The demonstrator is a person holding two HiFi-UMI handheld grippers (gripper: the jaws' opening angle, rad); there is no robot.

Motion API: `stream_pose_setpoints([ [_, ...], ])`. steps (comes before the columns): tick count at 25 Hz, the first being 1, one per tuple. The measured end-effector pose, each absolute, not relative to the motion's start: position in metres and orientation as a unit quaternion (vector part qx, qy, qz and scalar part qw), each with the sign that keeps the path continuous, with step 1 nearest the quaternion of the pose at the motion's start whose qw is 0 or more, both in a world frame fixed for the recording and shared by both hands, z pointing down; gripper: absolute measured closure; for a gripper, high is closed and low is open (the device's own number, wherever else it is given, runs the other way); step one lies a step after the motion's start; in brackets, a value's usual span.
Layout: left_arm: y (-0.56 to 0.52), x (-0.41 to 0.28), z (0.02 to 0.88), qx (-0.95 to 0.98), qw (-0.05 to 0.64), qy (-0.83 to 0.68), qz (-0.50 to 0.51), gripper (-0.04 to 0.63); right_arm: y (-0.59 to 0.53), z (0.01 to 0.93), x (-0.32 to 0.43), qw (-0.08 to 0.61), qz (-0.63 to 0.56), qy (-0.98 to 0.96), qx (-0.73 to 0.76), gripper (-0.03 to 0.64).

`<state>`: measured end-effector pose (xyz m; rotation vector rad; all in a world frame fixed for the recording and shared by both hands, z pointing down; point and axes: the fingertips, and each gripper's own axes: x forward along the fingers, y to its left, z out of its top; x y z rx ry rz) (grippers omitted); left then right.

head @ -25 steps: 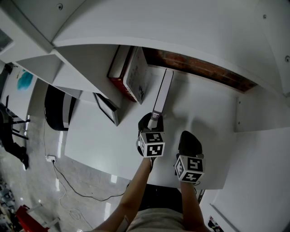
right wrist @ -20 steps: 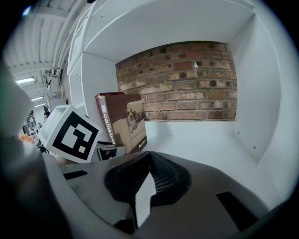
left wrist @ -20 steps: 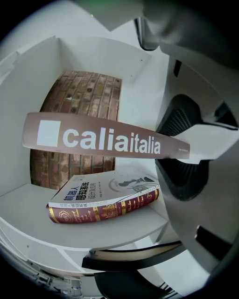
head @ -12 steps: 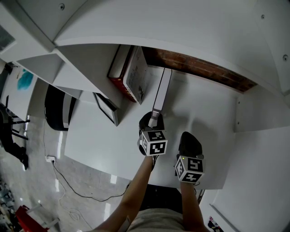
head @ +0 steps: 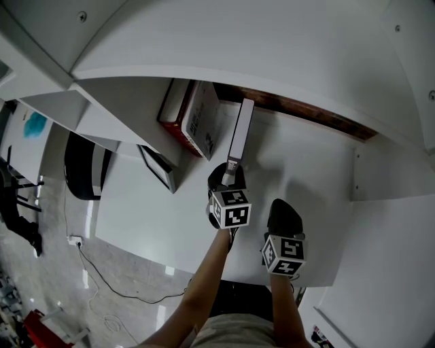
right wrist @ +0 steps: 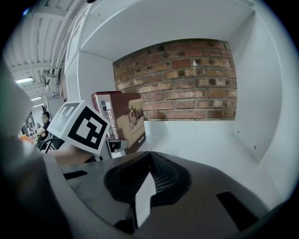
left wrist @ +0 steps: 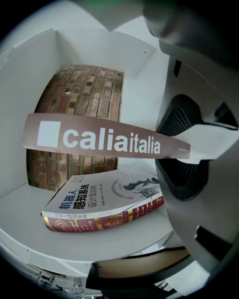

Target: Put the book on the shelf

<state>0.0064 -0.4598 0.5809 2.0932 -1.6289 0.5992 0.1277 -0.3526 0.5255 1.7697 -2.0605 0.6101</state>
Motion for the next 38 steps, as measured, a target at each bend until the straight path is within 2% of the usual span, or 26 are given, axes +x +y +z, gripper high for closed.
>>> stream_pose_setpoints([
  [20,-0.497,0.010,0.583,0.745,0.218,-0.595,0.209,0.440,-0.366,0.536,0.136,0.184,0.226,-0.727,0.622,0.600],
  [38,-0.473,0.003,0.564,0.734,0.223,-0.612,0.190,0.440,-0.366,0.522,0.131,0.164,0.209,-0.740,0.618,0.600],
])
